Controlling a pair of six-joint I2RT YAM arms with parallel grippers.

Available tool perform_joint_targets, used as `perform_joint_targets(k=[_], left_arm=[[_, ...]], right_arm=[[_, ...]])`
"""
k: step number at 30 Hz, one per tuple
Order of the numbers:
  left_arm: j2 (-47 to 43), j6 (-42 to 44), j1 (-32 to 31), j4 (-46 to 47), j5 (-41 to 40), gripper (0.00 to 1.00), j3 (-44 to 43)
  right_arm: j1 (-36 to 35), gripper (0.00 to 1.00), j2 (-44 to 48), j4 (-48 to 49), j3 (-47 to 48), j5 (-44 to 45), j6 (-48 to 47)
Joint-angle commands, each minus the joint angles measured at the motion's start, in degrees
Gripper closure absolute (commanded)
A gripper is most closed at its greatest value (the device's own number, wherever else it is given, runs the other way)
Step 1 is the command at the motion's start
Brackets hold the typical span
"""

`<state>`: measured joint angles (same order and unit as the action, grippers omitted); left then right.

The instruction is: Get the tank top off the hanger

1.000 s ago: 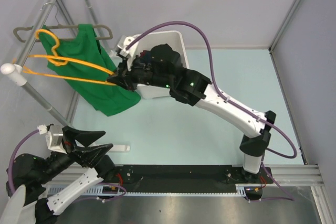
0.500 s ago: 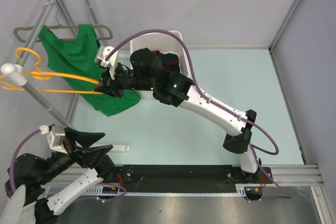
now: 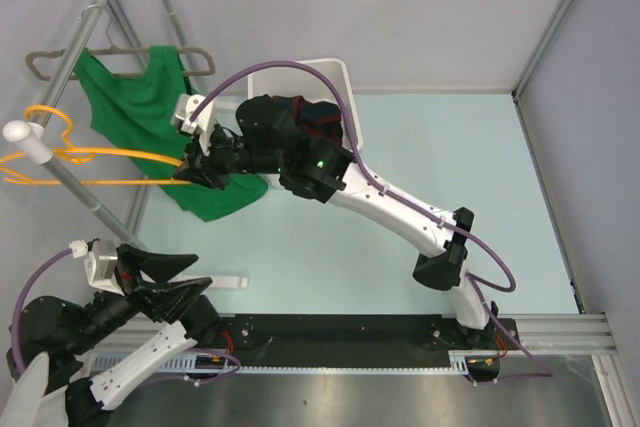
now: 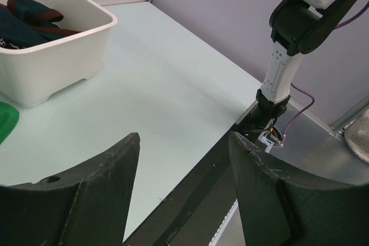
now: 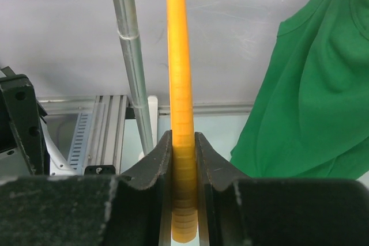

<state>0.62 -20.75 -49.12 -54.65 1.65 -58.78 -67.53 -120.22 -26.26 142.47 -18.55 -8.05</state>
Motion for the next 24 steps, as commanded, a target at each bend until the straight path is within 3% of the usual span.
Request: perform_joint_targets(k=[1,3,4,7,12,17,18,22,24], left_arm=[[0.17,-1.57,-0.10,0.60,-0.16,0.32,-2.21],[1.39,-1.48,-0.10,1.30,1.33,0.31,-2.47],[2.01,-1.48,-0.10,2.17,1.86,0.31,-2.65],[5.34,-1.13,-0.10,4.19,4.41,0.30,-3.61],[10.09,-1.04,-0.10,7.62,8.54,0.30,-6.42],[13.78,-0.61,-0.10,14.65,13.02,0.28,-8.19],[14.75,-0.52,-0.10,16.93,13.72,0.28,-9.32],[24.04,0.54,-0.01,21.77,17.15,0.27,-14.42],[28.45,0.80,-0.10,22.92,14.54,0.21,-19.40]], right_arm=[[0.20,0.98,1.13,1.91,0.89,0.44,-0.38],[0.12,0.85,2.53,2.70,-0.61,1.49,0.14],[0.20,0.73,3.15,2.97,-2.62,1.67,0.32],[0.29,0.57,5.78,4.37,-5.71,3.25,1.20],[1.52,0.40,11.58,8.14,-15.98,6.06,2.95],[3.89,0.05,23.60,15.18,-31.01,7.12,6.73],[4.59,0.00,25.81,16.84,-36.08,7.38,6.91],[7.13,0.00,35.57,18.35,-47.61,9.66,7.79],[8.63,0.00,41.81,18.44,-51.75,11.16,9.37]])
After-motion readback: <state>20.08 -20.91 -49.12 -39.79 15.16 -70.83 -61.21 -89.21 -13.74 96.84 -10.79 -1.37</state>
